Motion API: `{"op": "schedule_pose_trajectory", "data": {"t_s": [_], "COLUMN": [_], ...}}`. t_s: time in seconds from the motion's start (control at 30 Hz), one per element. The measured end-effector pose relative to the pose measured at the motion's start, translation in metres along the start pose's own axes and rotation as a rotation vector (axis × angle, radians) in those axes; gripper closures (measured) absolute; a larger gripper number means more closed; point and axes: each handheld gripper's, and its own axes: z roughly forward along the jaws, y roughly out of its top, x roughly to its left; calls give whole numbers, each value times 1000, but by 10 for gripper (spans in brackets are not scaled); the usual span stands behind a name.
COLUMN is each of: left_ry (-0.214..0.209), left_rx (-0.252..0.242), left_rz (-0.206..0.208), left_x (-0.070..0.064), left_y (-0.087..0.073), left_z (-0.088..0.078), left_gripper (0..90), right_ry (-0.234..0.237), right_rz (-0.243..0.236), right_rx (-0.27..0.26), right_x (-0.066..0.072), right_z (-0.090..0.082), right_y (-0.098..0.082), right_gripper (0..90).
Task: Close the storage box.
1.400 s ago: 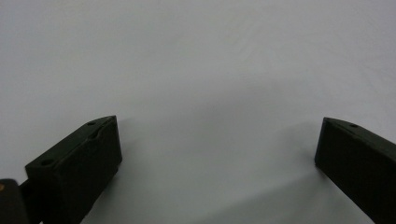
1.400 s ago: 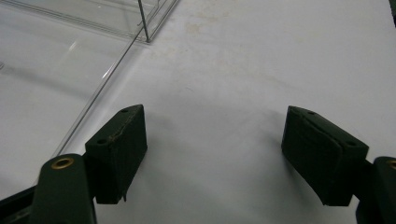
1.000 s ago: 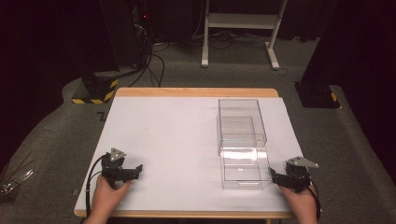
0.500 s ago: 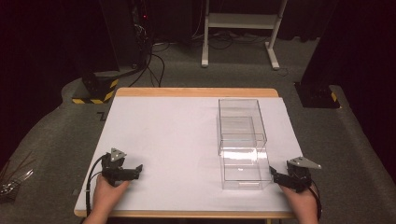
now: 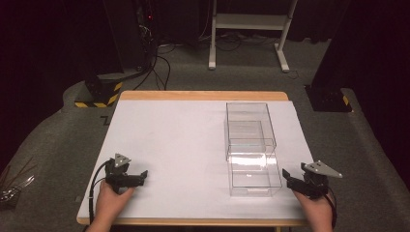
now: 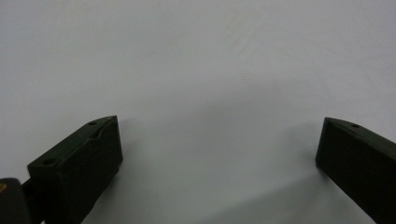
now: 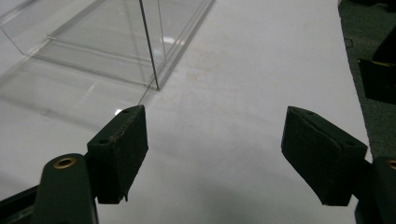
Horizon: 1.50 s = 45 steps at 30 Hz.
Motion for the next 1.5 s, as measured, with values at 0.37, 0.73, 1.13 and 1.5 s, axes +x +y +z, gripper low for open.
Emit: {"op": "schedule_pose_trajectory", "data": {"t_s": [0.37, 0.73, 1.13, 1.5], "left_ry": [0, 0, 0, -1], "left_rx": [0, 0, 0, 0], "left_rz": [0, 0, 0, 0], "left_x": [0, 0, 0, 0], "left_y": [0, 0, 0, 0], "left_z": [0, 0, 0, 0], "left_gripper": [7, 7, 7, 7], "right_ry": [19, 49, 115, 146], "right_rz": [-11, -21, -19, -20], "right_rx": [-56, -114, -164, -163], "right_x": [7, 15, 27, 36], "right_z": [-15, -31, -48, -50], "right_y": [9, 18, 23, 26], "right_gripper": [232, 233, 233, 233]}}
